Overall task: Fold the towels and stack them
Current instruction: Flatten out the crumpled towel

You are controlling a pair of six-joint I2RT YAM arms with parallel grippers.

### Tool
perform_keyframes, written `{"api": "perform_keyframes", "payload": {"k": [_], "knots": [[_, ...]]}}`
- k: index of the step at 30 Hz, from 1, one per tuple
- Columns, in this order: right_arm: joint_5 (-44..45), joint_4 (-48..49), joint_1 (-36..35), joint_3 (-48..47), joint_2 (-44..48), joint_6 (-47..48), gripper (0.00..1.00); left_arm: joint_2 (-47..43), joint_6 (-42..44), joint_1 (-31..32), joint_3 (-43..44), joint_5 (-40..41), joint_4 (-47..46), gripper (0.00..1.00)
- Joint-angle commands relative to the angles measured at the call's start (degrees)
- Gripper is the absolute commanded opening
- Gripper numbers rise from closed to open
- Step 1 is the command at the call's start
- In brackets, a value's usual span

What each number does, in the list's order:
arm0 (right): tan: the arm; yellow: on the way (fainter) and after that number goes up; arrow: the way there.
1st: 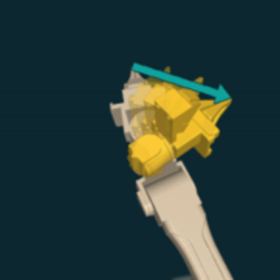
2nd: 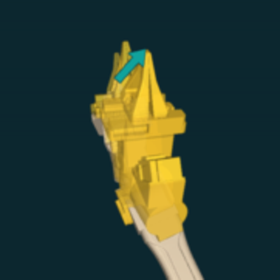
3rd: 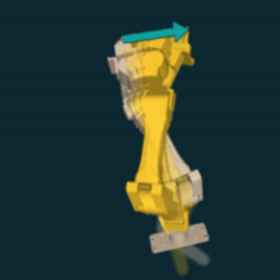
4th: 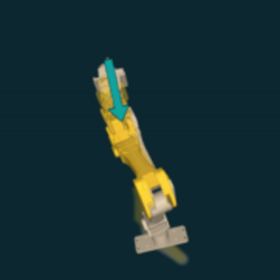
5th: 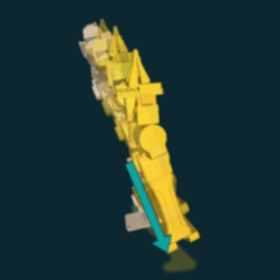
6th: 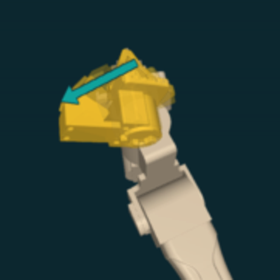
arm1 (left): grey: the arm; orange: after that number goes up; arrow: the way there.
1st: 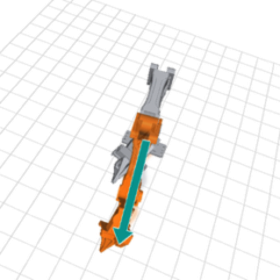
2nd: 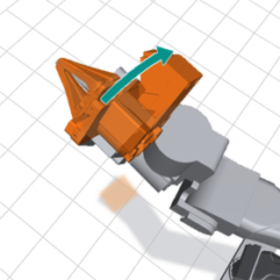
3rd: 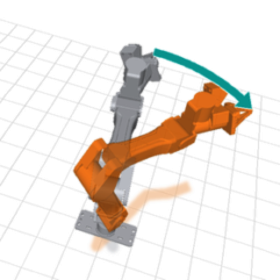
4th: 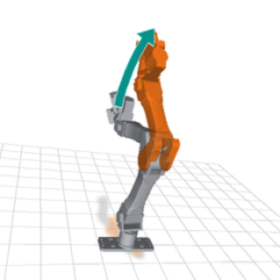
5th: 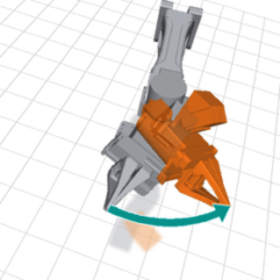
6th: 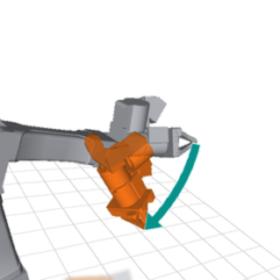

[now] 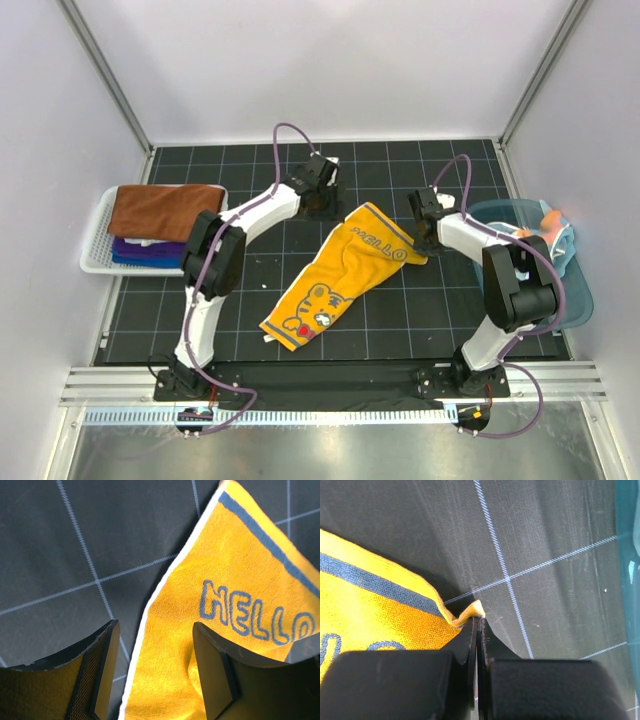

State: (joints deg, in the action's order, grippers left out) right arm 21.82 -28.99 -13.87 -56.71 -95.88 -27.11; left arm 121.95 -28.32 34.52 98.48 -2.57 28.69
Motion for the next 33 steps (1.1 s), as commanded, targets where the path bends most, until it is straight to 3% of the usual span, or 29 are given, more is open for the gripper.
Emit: {"api": "perform_keyframes", "payload": {"k": [1, 9, 14, 22, 33], "knots": [[-0.11, 1.75, 0.16, -3.22, 0.43, -0.4, 0.01, 1.79, 5.19, 0.98, 3.99, 2.04, 2.51, 0.64], [-2.48, 2.8, 0.25, -7.18, -3.69, -1.01, 0.01, 13.29, 16.0, 1.07, 21.3, 5.54, 5.58, 0.66], [-4.5, 3.07, 0.33, -12.89, -9.58, -0.57, 0.01, 17.88, 18.21, 0.81, 28.77, 9.15, 7.7, 0.66], [-7.68, 1.66, 0.25, -22.82, -18.64, -0.22, 0.01, 21.22, 17.33, -0.86, 32.04, 10.65, 5.94, 0.68], [-8.99, 2.19, 0.16, -24.85, -21.02, 1.01, 0.01, 24.39, 16.28, -1.56, 33.1, 12.32, 5.24, 0.66]]}}
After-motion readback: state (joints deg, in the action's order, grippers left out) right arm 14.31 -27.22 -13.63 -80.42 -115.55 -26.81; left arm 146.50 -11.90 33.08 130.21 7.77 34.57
